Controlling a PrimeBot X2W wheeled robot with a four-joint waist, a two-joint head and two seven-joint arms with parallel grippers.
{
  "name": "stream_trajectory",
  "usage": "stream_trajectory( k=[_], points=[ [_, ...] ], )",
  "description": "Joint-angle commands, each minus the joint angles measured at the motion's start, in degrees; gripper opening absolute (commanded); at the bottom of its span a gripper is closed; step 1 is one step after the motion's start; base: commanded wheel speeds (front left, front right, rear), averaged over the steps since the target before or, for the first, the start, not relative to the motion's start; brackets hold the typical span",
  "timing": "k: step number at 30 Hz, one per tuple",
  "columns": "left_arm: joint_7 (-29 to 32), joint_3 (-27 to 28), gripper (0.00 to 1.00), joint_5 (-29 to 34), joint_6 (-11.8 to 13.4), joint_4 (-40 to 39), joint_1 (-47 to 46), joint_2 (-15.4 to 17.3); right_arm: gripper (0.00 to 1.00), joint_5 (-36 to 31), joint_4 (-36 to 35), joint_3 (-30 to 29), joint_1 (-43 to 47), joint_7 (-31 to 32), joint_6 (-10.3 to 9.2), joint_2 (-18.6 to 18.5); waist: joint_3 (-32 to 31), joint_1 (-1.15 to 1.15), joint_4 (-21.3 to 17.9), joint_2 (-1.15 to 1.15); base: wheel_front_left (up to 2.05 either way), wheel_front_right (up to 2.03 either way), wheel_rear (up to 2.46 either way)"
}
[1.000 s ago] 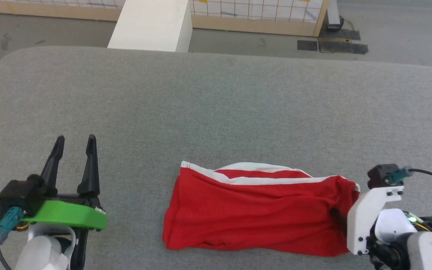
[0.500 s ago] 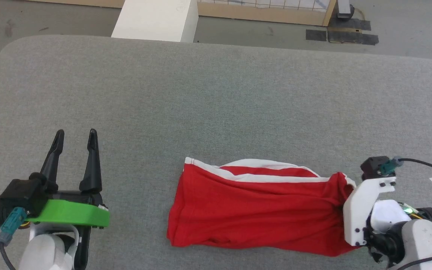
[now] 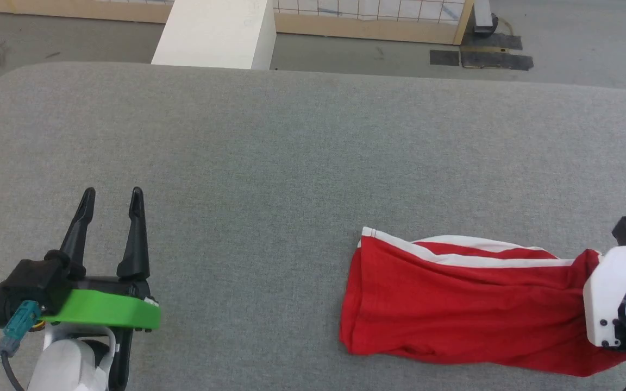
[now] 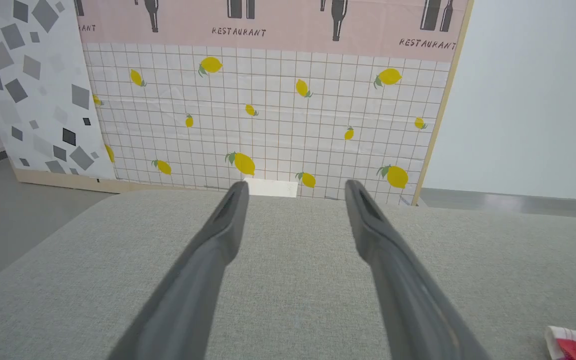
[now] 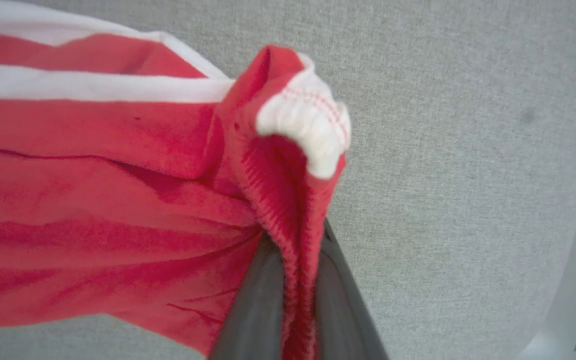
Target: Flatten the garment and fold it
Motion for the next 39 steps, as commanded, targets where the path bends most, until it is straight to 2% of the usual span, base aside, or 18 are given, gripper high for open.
stream_trajectory(
  k=[1, 5, 8, 11, 14, 17, 21, 31, 39],
  points=[
    [-0.2, -0.1, 1.00, 0.3, -0.4, 0.1, 0.3, 0.1, 0.00, 1.0, -1.7, 0.8, -0.4, 2.1, -0.09, -0.1, -0.3, 0.00, -0.1, 0.57, 0.00, 0.00, 0.00],
    [-0.2, -0.2, 1.00, 0.3, -0.4, 0.1, 0.4, 0.0, 0.00, 4.8, -8.7, 3.7, 0.4, 9.9, -0.09, -0.1, -0.8, 0.00, -0.1, 0.57, 0.00, 0.00, 0.00],
    [-0.2, 0.3, 1.00, 0.2, -0.4, -0.1, 0.6, -0.3, 0.00, 8.5, -14.3, 5.6, 0.9, 13.9, -0.09, 1.4, -1.1, 0.00, -0.1, 0.57, 0.00, 0.00, 0.00],
    [-0.2, 0.2, 1.00, 0.2, -0.4, -0.1, 0.9, -0.6, 0.00, 10.7, -17.5, 8.1, 1.3, 15.2, -0.09, 3.8, -1.3, 0.00, 0.1, 0.57, 0.00, 0.00, 0.00],
    [-0.2, -0.1, 1.00, 0.2, -0.4, -0.2, 1.0, -0.7, 0.00, 11.3, -17.9, 10.5, 1.6, 14.2, -0.09, 6.4, -1.3, 0.00, 0.4, 0.57, 0.00, 0.00, 0.00],
    [-0.2, -0.4, 1.00, 0.0, -0.4, -0.3, 1.1, -0.7, 0.00, 11.7, -15.8, 12.6, 1.6, 11.1, -0.09, 8.6, -1.2, 0.00, 1.1, 0.57, 0.00, 0.00, 0.00],
    [-0.2, -0.6, 1.00, -0.3, -0.4, -0.2, 1.0, -0.6, 0.00, 12.8, -11.2, 15.5, 0.9, 5.6, -0.09, 9.8, -0.9, 0.00, 2.0, 0.57, 0.00, 0.00, 0.00],
    [-0.2, -1.5, 1.00, -0.8, -0.4, 0.0, 0.9, -0.4, 0.00, 16.6, 3.2, 21.1, -4.3, -6.7, -0.09, 10.0, 0.2, 0.00, 4.0, 0.57, 0.00, 0.00, 0.00],
    [-0.2, -2.4, 1.00, -1.4, -0.4, 0.5, 0.0, -0.7, 0.00, 15.9, 13.5, 23.0, -6.6, -12.1, -0.09, 10.0, 1.1, 0.00, 5.3, 0.57, 0.00, 0.00, 0.00]
  ],
)
